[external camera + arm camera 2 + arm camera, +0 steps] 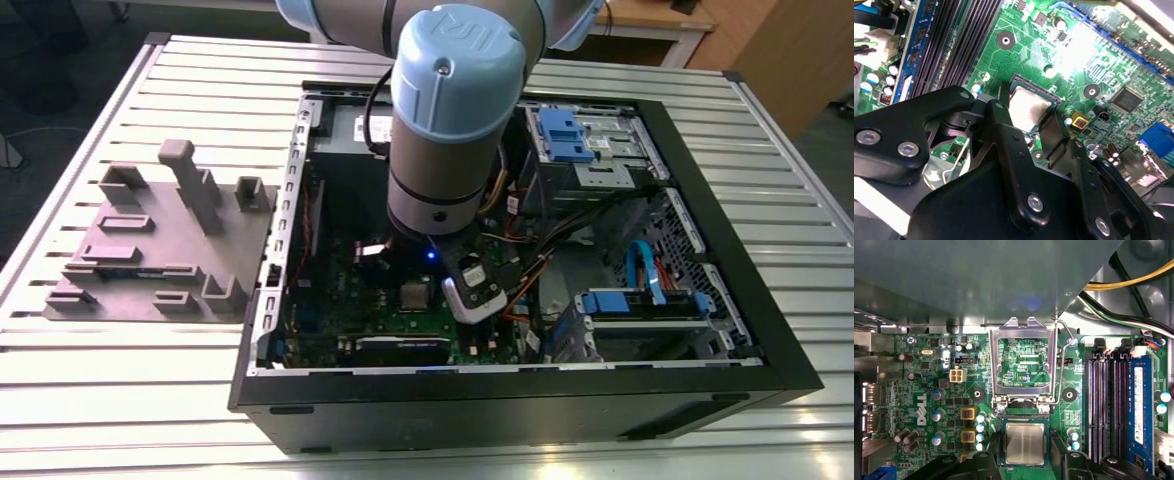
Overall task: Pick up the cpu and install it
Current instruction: 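Place the cpu into insertion slot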
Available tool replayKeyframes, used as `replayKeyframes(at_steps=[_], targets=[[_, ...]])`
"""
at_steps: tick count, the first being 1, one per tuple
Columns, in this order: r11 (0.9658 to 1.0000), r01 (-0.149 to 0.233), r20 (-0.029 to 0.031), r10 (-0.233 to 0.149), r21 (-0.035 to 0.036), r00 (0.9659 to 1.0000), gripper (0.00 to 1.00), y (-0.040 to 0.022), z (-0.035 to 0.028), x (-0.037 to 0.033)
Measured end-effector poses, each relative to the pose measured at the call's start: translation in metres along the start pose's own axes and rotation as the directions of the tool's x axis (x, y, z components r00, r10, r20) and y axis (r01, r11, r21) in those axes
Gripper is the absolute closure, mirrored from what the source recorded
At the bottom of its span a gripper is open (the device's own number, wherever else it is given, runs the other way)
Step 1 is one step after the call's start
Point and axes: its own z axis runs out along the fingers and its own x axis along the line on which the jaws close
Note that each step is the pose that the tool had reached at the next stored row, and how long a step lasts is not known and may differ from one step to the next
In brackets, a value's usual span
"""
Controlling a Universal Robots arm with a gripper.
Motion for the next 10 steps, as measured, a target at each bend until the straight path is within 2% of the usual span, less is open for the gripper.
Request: replayKeyframes(at_steps=[5,7,10], targets=[[1.0,0.0,-0.0001,0.0,0.0002,1.0,0.49,-0.0001,-0.0001,0.0],[1.0,0.0,-0.0001,0.0,0.0001,1.0,0.55,-0.0001,-0.0001,0.0],[1.0,0.0,0.0,0.0,0.0,1.0,0.55,-0.0001,-0.0001,0.0]])
